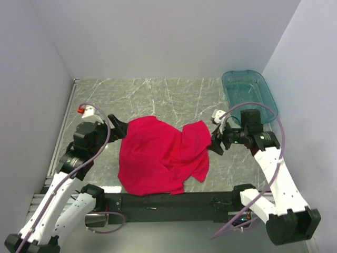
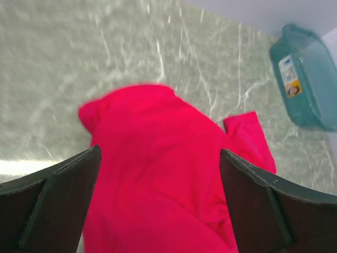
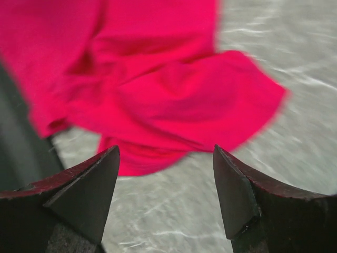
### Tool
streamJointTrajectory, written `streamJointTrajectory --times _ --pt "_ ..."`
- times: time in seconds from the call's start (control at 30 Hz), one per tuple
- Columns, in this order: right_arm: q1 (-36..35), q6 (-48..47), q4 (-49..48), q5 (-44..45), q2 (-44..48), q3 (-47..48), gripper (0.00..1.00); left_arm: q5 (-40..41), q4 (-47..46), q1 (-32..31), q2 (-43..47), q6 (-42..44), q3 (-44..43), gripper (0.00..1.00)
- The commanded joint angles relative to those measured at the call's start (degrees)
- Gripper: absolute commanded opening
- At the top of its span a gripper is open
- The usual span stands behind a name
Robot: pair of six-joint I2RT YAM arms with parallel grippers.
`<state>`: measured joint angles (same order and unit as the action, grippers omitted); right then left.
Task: Fold and stack the t-shirts
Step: Flatten the tshirt out
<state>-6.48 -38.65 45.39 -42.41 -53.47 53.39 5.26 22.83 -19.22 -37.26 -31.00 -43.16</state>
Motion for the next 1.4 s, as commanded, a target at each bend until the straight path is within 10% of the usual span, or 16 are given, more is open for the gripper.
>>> streamJointTrajectory --times 0.0,0.37,0.6,0.73,1.2,1.37 --pt "-3.0 -7.1 3.8 -8.8 -4.3 -1.7 0.77 -3.4 1.1 0.2 -4.2 -9.6 5.4 0.99" --pt "-10.4 1.5 -5.2 -0.9 -9.2 -5.4 0.75 2.0 -2.7 5.5 -30.2 -16.4 4.4 0.98" --pt "-10.2 2.0 -5.7 -0.9 -7.1 -6.5 0.75 -4.7 -6.4 5.7 -41.8 -12.7 0.9 0.35" --pt "-9.5 1.9 -5.6 -1.4 -6.6 -6.3 0.75 -16.3 -9.0 5.0 -39.0 -9.7 0.1 0.17" --pt "-6.4 1.9 -5.0 -2.0 -7.6 -6.3 0.75 -30.4 -11.9 -24.9 -53.7 -13.9 -16.6 0.43" --pt "-6.4 1.0 -4.5 -2.1 -8.0 -6.6 0.75 -10.3 -3.8 -28.9 -48.8 -11.5 -22.4 0.52"
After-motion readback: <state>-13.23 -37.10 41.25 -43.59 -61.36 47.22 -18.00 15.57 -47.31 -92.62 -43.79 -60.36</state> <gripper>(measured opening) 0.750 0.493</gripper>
